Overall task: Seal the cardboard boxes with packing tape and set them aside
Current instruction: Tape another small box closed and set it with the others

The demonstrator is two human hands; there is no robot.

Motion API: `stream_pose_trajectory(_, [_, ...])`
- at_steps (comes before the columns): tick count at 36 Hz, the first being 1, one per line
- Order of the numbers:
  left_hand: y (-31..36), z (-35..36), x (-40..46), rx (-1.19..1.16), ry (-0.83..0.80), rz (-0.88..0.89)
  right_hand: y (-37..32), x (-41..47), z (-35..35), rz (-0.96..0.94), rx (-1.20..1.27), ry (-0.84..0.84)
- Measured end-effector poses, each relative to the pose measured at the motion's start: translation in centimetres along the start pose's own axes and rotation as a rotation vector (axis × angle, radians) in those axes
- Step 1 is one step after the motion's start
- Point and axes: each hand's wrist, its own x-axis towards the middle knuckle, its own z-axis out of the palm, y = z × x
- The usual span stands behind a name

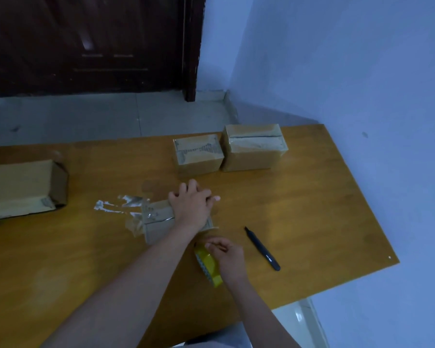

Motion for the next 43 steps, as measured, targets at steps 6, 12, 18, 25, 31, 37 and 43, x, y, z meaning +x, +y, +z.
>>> stream_pose_trajectory(6, [0.3, -0.6, -0.3, -0.008, -0.015, 0.013, -0.4, -0.2, -0.1, 0.009, -0.001, -0.004])
stream_pose_trajectory(12, [-1.1, -1.8, -0.6, 0.044, -0.115, 0.169, -0.7, -0.7, 0.1, 0.003, -0.003, 0.013])
stream_pose_trajectory(18, [-2.8, -2.5, -2.8, -0.068, 0.005, 0.589, -0.9, -1.2, 0.0, 0.010, 0.022, 0.049])
stream_pose_trajectory(25, [-3.6, 0.0, -3.7, 0.093, -0.050, 0.728, -0.7, -2.5, -0.6, 0.009, 0.015, 0.100])
stream_pose_trajectory(31, [-3.3, 0.3, -3.5, 0.026, -0.067, 0.682, -0.5, -3.0, -1.3, 0.030, 0.000, 0.153])
stream_pose_trajectory(37, [-3.8, -0.6, -3.3, -0.020, -0.147, 0.680, -0.7, -3.5, -2.6, 0.058, 0.042, 0.202])
stream_pose_trajectory(43, [-3.7, 1.3, -3.3, 0.018, 0.135, 0.689, -0.8, -3.7, -3.5, 0.095, 0.047, 0.223])
